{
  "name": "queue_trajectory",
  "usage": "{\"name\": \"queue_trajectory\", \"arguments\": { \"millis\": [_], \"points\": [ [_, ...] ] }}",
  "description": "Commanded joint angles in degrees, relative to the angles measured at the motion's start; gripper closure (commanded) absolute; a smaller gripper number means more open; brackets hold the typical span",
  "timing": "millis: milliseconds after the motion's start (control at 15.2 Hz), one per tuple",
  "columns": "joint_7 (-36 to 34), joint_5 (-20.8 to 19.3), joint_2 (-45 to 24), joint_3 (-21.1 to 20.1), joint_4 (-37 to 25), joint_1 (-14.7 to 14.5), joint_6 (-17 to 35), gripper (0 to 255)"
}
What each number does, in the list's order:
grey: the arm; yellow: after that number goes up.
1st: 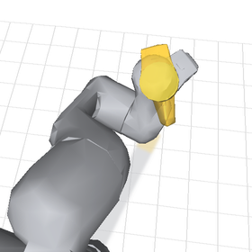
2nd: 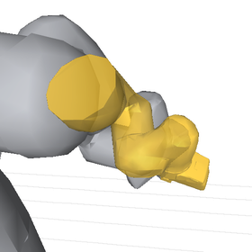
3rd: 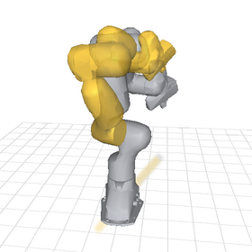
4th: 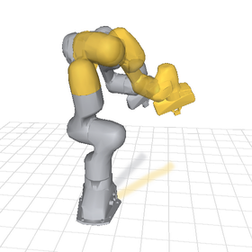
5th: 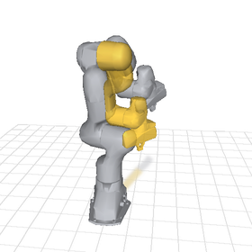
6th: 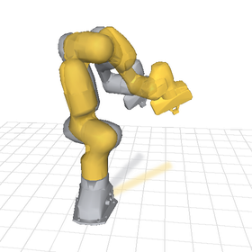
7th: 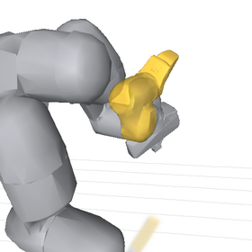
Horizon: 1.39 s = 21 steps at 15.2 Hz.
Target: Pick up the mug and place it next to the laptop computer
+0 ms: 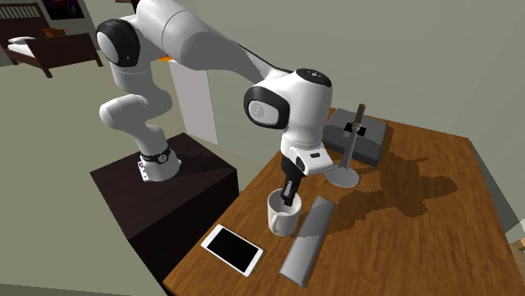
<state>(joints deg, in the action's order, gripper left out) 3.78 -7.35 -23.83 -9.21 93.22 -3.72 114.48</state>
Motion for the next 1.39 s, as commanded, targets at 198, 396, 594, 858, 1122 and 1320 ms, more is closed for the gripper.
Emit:
{"name": "queue_trajectory", "arguments": {
  "millis": [198, 396, 594, 858, 1122, 1320],
  "points": [
    [0.36, 0.32, 1.23, -0.12, -2.03, 0.04, -3.24, 255],
    [0.55, 0.48, 1.79, -0.19, -3.53, 0.03, -5.29, 255],
    [0.73, 0.62, 2.26, -0.24, -5.18, 0.01, -7.39, 255],
    [0.95, 0.77, 2.7, -0.3, -7.62, -0.05, -10.26, 255],
    [1.16, 0.87, 2.92, -0.36, -10.37, -0.14, -13.22, 255],
    [1.3, 0.91, 2.94, -0.39, -12.65, -0.22, -15.52, 255]
  ]
}}
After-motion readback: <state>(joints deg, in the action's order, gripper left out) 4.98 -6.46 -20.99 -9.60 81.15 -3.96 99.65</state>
